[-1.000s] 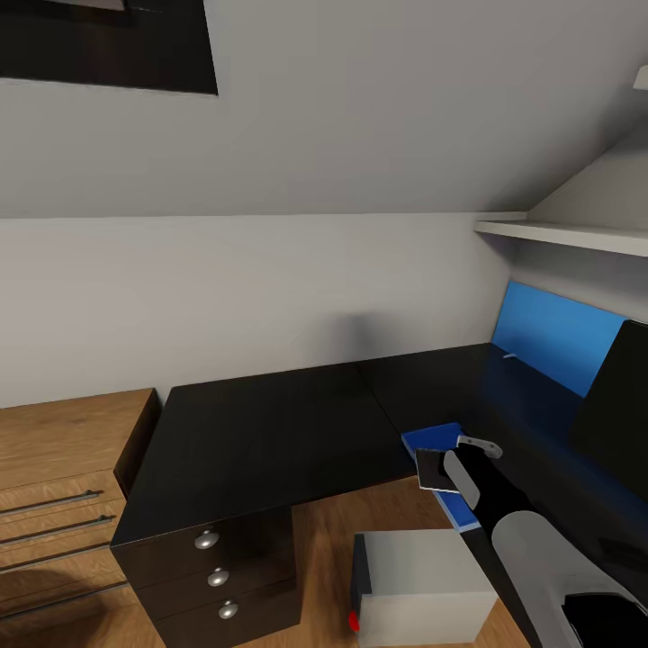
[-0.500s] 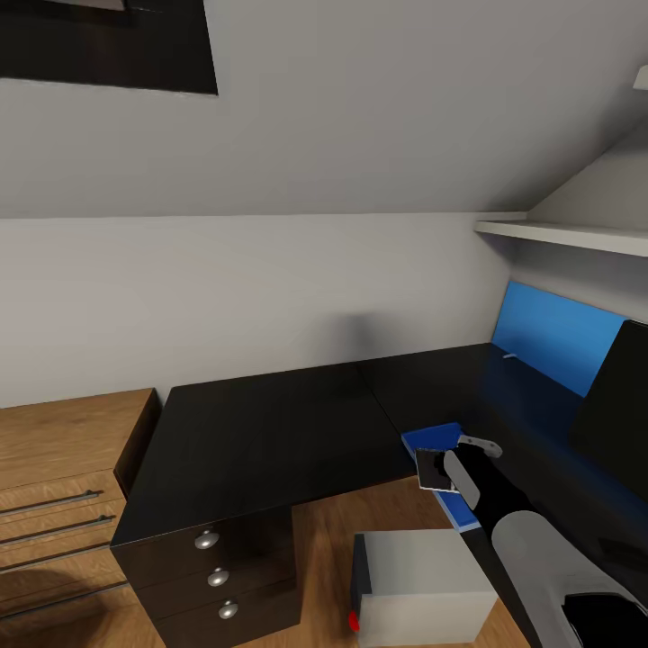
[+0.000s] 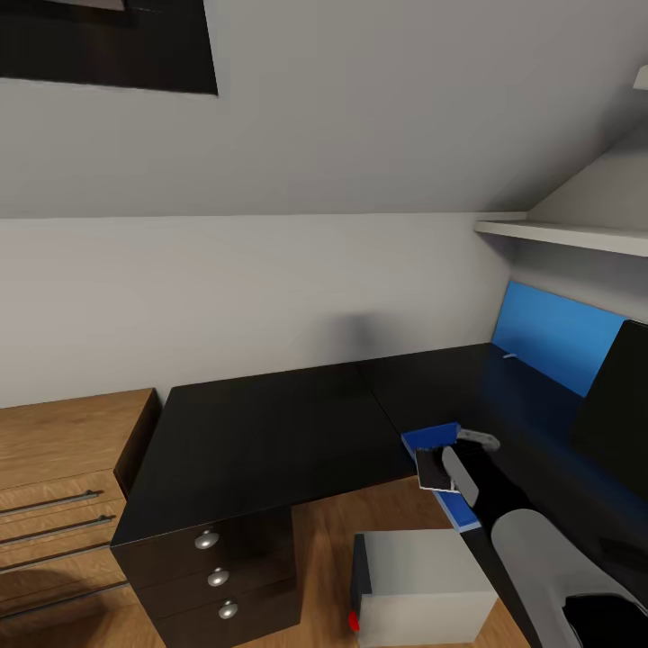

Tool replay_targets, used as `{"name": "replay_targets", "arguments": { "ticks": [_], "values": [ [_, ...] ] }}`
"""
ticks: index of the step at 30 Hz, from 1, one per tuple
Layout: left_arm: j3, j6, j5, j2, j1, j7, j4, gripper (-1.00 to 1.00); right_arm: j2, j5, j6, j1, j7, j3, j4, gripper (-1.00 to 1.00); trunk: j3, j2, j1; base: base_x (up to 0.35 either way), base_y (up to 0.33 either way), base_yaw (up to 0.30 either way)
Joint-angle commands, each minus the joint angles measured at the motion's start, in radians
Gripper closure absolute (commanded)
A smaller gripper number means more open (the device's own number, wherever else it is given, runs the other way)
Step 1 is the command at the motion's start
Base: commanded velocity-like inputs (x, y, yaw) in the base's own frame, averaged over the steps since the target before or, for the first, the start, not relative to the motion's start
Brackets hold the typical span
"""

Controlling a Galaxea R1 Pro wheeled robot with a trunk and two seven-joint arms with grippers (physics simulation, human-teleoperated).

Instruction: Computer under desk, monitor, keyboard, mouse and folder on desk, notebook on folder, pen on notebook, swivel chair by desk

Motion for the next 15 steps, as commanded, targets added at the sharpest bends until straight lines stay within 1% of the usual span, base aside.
{"name": "replay_targets", "arguments": {
  "ticks": [1,2,5,13,15],
  "values": [
    [-0.008,-0.003,0.01,0.001,-0.001,0.008,-0.001,-1.0,-0.002,-0.011,0.004,-0.001,-0.01,0.013,-0.015,-1.0,-0.001,-0.001,0.0,0.0,0.0,0.0],
    [-0.008,-0.003,0.01,0.001,-0.001,0.008,-0.001,-1.0,-0.002,-0.011,0.004,-0.001,-0.01,0.017,-0.03,-1.0,-0.001,-0.001,0.0,0.0,0.0,0.0],
    [-0.008,-0.003,0.01,0.001,-0.001,0.008,-0.001,-1.0,-0.002,-0.012,0.004,0.001,-0.015,0.031,-0.123,-1.0,-0.001,-0.001,0.0,0.0,0.0,0.0],
    [-0.008,-0.003,0.01,0.001,-0.001,0.008,-0.001,-1.0,0.0,-0.013,0.007,0.006,-0.018,0.036,-0.221,-1.0,-0.001,-0.001,0.0,0.0,0.0,0.0],
    [-0.008,-0.003,0.01,0.001,-0.001,0.008,-0.001,-1.0,0.005,-0.013,0.009,0.009,-0.019,0.038,-0.246,-1.0,-0.001,-0.001,0.0,0.0,0.0,0.0]
  ]
}}
